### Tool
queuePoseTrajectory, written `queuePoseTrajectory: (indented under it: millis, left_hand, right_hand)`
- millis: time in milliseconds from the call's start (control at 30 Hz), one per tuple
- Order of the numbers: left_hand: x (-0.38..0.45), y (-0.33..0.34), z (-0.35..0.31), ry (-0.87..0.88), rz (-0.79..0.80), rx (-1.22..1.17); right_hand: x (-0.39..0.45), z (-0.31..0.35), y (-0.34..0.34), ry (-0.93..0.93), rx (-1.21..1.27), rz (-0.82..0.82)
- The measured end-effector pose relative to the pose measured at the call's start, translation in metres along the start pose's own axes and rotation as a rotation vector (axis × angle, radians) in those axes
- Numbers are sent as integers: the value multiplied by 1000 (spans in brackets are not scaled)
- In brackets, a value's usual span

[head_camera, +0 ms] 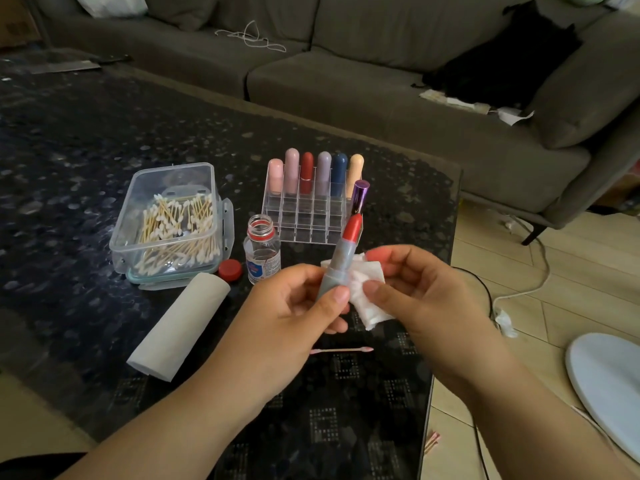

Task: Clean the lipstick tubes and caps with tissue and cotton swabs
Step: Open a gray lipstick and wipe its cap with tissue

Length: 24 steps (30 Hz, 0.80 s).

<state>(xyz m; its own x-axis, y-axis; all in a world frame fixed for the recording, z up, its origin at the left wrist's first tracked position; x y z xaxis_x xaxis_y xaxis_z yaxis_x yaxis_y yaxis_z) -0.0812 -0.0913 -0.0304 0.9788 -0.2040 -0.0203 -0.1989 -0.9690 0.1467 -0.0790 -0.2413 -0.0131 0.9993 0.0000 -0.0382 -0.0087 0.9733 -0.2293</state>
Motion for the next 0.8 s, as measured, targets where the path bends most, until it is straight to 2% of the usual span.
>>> queuePoseTrajectory:
  millis: [167, 300, 667, 800]
  left_hand:
    - [0, 4, -3, 14, 0, -81]
    - [0, 7, -4, 24, 14, -107]
    - [2, 5, -8, 67, 17, -139]
    - [2, 5, -9, 70, 12, -149]
  right_hand:
    - [1, 1, -3, -56, -9, -178]
    - [-1, 6, 0, -130, -25, -190]
    - [-1, 3, 6, -118, 214, 2]
    - [-1, -1, 11, -25, 356, 80]
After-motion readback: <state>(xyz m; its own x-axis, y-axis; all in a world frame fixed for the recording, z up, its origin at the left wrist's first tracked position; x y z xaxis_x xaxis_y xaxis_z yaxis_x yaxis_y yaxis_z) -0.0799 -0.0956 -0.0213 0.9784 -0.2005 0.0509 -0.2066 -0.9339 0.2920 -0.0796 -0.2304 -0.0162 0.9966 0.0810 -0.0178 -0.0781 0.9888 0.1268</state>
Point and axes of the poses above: each hand's wrist, its own x-axis towards the middle knuckle, its own y-axis out of the palm, z = x × y, the point moved 5 cm from there along x, towards the middle knuckle, and after that the axes turned 10 degrees about -x, right-handed, at the moved point
